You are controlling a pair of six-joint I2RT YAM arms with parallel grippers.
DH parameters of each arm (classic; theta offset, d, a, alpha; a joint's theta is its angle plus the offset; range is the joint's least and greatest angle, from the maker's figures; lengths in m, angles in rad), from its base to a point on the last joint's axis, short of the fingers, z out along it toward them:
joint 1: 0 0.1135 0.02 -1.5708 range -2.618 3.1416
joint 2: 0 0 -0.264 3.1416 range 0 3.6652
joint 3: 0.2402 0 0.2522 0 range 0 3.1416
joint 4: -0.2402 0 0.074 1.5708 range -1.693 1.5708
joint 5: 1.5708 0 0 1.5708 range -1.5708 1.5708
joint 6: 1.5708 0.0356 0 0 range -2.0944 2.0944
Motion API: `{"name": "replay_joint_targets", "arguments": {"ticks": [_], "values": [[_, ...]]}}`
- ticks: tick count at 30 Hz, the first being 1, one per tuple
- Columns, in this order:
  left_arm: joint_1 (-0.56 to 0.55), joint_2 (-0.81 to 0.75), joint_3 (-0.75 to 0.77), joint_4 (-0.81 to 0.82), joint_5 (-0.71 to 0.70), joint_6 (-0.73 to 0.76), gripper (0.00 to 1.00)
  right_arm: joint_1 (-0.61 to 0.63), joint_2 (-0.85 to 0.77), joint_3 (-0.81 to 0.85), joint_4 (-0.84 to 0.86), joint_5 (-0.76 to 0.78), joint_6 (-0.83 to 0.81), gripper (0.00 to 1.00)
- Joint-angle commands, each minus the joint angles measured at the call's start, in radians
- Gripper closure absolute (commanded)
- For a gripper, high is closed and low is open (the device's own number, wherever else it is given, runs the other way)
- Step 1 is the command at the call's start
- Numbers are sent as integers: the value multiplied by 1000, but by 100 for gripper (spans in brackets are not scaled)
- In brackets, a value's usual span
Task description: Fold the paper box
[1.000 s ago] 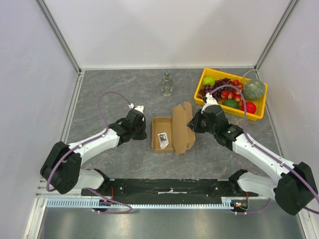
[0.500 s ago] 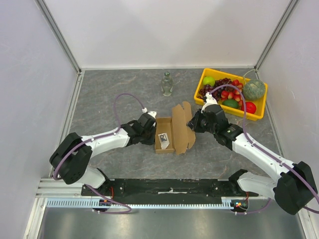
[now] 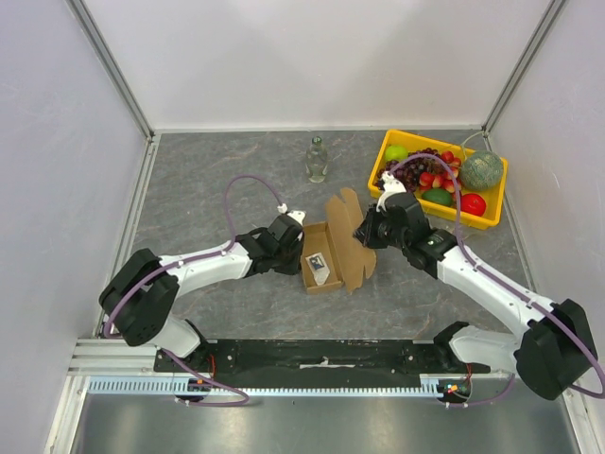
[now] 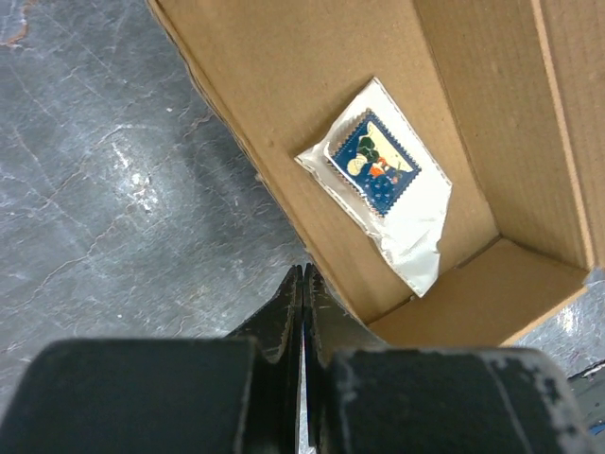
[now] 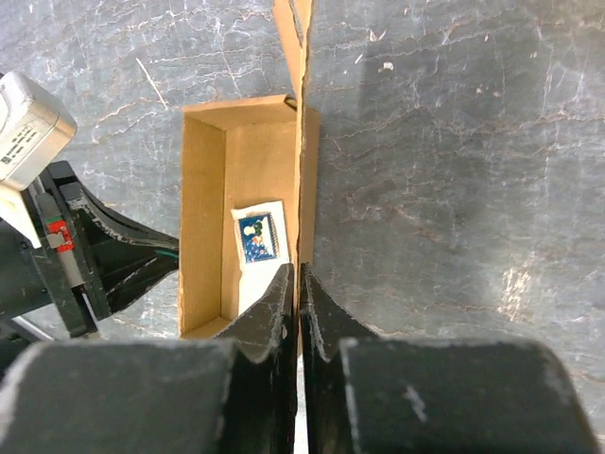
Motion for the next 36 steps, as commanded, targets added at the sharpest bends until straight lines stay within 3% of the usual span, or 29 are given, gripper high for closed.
{"name": "replay_joint_targets", "arguments": {"ticks": [1,3,10,14,21,27,29,33,36], "values": [[-1,-79,-18,-21,-45,-8,98,-1,41,116,-86,29,-166,94],[0,-114,-31,-41,-59,-4,98,-1,63,154,-124,43,-223,100],[25,-278,-52,-116,-85,12,98,-1,171,335,-256,10,-458,100],[83,-375,-25,-145,-83,38,98,-1,285,470,-397,-98,-635,100],[177,-514,-15,-90,-63,111,98,-1,354,556,-480,-213,-853,100],[192,-584,-64,43,35,163,98,-1,302,553,-486,-339,-1027,100],[193,-594,-87,91,79,183,93,-1,285,553,-489,-374,-1070,100],[193,-616,-134,206,197,233,71,-1,273,545,-493,-429,-1128,100],[193,-619,-159,258,266,272,61,-1,282,545,-494,-443,-1145,100]]}}
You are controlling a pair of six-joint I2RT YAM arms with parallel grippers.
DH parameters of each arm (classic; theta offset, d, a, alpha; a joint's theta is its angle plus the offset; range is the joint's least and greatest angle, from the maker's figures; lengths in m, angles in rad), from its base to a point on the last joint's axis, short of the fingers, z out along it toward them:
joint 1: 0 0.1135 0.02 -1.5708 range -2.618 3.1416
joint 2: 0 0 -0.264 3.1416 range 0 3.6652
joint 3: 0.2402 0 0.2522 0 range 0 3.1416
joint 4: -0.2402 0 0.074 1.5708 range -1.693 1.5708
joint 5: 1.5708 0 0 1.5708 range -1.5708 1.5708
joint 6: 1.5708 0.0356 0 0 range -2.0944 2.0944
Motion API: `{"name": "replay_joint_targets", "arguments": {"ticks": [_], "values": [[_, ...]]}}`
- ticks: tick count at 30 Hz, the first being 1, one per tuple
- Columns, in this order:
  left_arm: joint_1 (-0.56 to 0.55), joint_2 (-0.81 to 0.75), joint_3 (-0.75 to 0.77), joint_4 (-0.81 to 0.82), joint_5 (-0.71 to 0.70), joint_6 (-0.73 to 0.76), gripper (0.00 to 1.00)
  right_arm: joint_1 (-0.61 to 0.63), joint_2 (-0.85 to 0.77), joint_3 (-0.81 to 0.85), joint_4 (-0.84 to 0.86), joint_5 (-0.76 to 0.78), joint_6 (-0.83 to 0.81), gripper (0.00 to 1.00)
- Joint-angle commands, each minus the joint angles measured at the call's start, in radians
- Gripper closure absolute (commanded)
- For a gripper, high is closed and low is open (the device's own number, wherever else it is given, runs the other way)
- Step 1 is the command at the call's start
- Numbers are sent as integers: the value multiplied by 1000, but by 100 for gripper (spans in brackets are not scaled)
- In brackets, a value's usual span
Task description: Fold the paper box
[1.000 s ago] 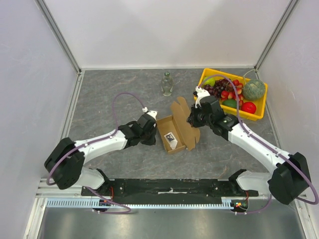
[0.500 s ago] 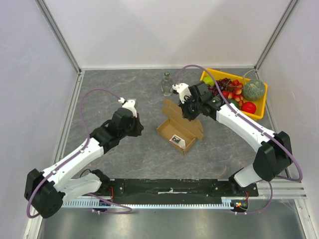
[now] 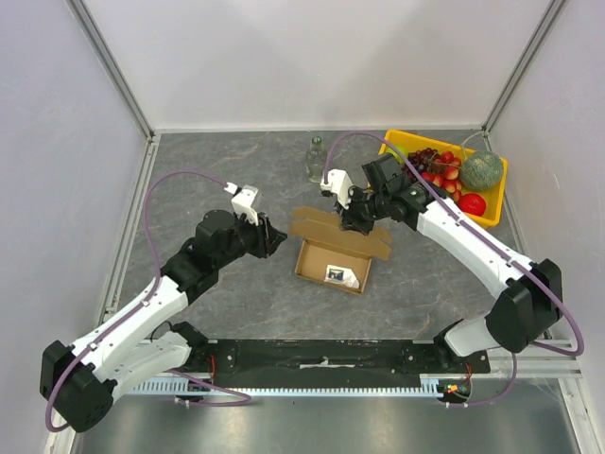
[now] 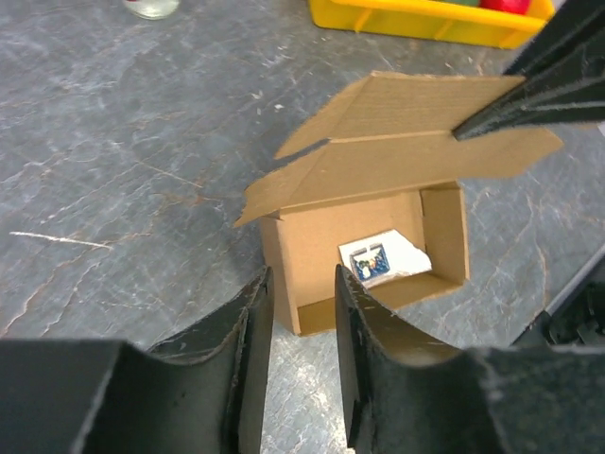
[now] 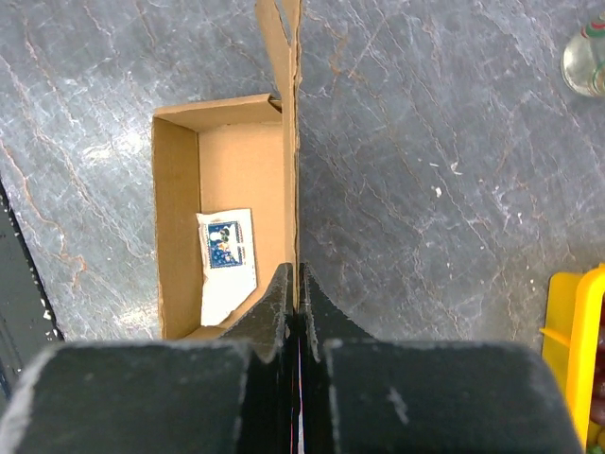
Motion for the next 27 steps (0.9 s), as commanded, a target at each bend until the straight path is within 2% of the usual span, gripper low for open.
{"name": "replay_joint_targets", "arguments": {"ticks": [1,10,15,22,27], "values": [[3,-17,-33,175,154,111,59,-1,-15,29,-6,-70,-83,100],[4,70,-38,241,231,218,57,1,8,30,-14,-108,-106,100],[3,115,-30,250,227,306,61,1,22,55,-61,-139,-164,100],[6,129,14,206,188,428,62,-2,118,153,-195,-194,-239,100],[24,199,121,68,246,511,68,-4,149,175,-209,-229,-258,99]]}}
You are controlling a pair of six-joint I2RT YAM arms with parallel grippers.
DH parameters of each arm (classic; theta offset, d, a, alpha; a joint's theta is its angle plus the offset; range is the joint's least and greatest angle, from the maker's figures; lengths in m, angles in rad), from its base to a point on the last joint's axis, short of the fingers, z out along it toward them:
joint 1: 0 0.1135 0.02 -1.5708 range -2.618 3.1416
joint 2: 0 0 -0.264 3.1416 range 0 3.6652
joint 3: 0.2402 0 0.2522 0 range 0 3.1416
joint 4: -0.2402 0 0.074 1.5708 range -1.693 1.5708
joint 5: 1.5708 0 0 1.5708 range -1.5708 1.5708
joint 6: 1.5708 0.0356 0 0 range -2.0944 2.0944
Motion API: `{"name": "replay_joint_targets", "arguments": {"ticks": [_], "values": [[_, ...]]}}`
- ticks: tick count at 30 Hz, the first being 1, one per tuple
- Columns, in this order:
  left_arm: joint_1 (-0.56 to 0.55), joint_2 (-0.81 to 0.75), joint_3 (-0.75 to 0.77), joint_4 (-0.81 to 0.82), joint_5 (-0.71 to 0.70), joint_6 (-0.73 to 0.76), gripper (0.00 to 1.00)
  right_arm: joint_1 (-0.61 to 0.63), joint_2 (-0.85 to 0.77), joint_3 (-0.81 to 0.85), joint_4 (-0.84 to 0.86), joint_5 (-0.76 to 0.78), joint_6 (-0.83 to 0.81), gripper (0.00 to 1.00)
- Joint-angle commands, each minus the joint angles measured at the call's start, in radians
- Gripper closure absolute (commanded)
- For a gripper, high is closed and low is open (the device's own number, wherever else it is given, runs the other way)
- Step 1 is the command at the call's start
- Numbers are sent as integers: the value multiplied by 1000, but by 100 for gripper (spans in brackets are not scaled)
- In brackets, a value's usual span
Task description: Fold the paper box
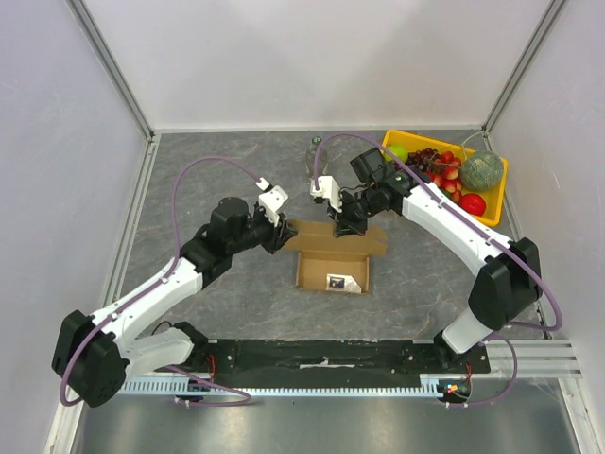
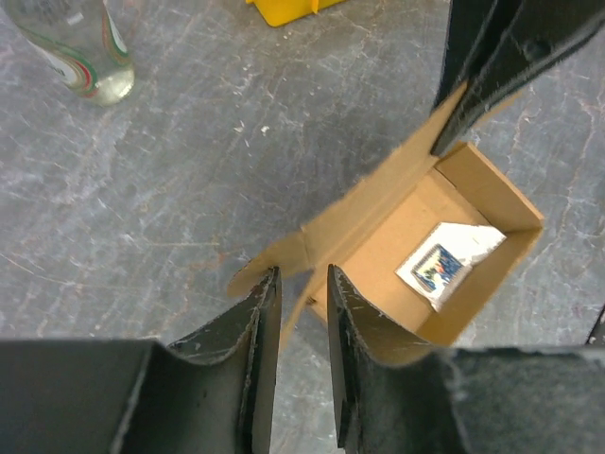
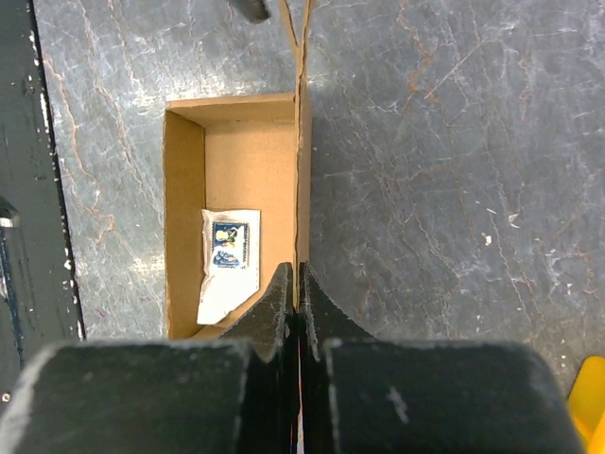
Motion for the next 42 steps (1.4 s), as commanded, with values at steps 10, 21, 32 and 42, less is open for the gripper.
{"name": "replay_joint_targets", "arguments": {"ticks": [10,21,32,42], "values": [[33,73,59,-25,163,75,69,-22,-27,36,-42,-65,-60,100],[31,51,-59,109,243,-27,68,-39,-54,22,-27,-73,-57,100],[31,47,-67,92,147,-25,66,-41,-60,19,-19,-70,-45,100],[28,27,-64,67,16,-28,55,-42,-60,11,-16,-85,-42,100]]}}
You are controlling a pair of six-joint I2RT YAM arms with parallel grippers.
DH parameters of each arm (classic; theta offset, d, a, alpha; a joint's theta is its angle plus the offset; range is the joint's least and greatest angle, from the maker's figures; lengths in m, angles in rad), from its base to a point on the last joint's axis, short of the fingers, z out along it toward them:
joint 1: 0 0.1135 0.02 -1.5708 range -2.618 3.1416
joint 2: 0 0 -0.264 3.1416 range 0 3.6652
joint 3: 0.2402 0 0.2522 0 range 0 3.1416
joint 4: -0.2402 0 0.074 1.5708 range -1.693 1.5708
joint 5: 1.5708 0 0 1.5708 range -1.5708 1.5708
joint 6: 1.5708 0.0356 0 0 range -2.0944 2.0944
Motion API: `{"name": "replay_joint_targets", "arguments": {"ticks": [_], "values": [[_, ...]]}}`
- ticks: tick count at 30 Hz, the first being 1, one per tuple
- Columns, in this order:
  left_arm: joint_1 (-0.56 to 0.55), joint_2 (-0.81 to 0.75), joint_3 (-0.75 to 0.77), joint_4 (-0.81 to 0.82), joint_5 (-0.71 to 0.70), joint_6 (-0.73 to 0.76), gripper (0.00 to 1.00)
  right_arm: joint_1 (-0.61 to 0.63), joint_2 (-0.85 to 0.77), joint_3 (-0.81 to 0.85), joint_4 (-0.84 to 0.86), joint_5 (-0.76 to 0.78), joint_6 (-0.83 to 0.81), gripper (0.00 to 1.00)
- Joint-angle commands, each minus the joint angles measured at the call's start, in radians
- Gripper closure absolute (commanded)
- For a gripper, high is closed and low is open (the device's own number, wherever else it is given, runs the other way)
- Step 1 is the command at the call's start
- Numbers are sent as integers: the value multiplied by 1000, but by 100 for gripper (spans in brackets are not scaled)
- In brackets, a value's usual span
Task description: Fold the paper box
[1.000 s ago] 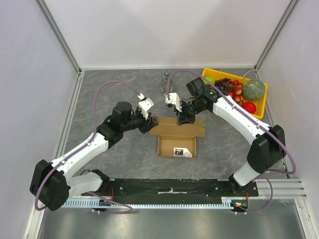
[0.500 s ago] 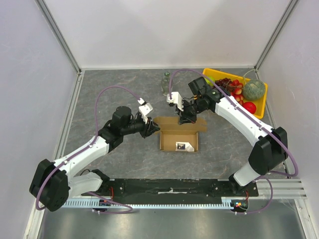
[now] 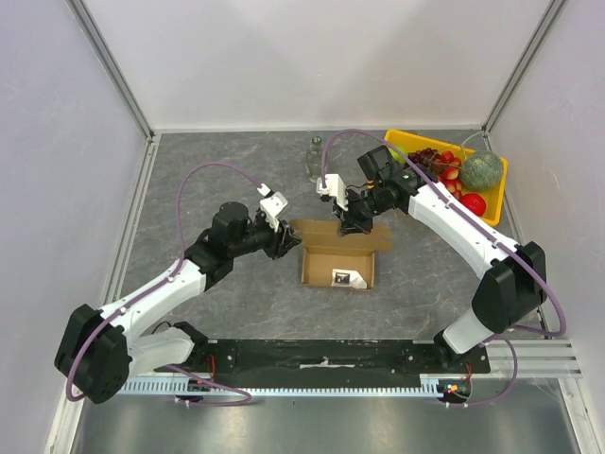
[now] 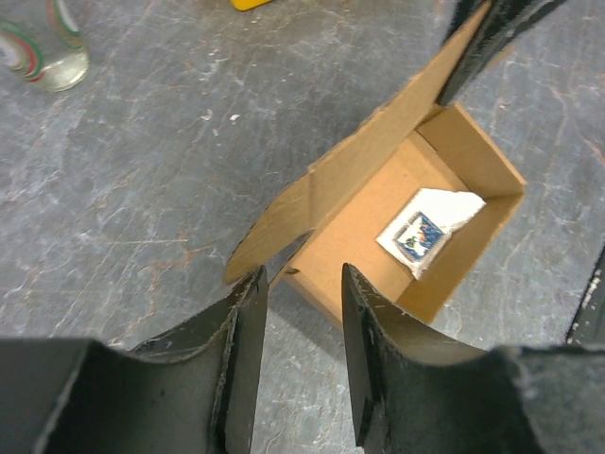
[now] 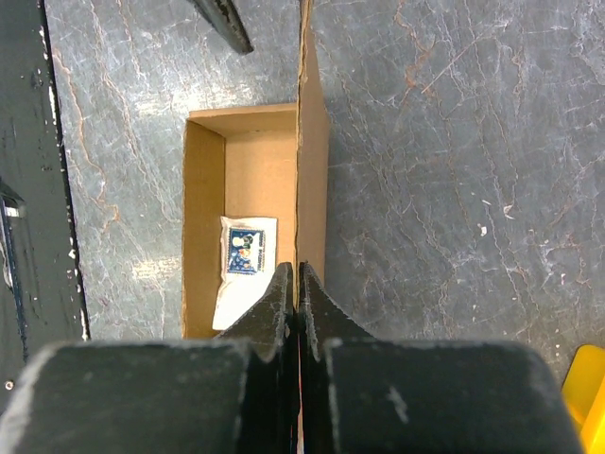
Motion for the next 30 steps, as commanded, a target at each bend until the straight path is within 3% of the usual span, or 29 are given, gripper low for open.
{"name": "replay_joint_targets", "arguments": {"ticks": [1,8,17,30], "values": [[2,-24,-14,-22,-107,-24,55,-9,-44,4,27,-53,-1,100],[3,-44,-14,5,-130,-7,54,-7,-38,0,29,-59,2,100],[3,-50,-31,24,-29,-13,54,-7,-40,-5,30,-58,4,100],[3,-32,-67,60,51,-69,71,-7,-34,0,44,-64,19,100]]}}
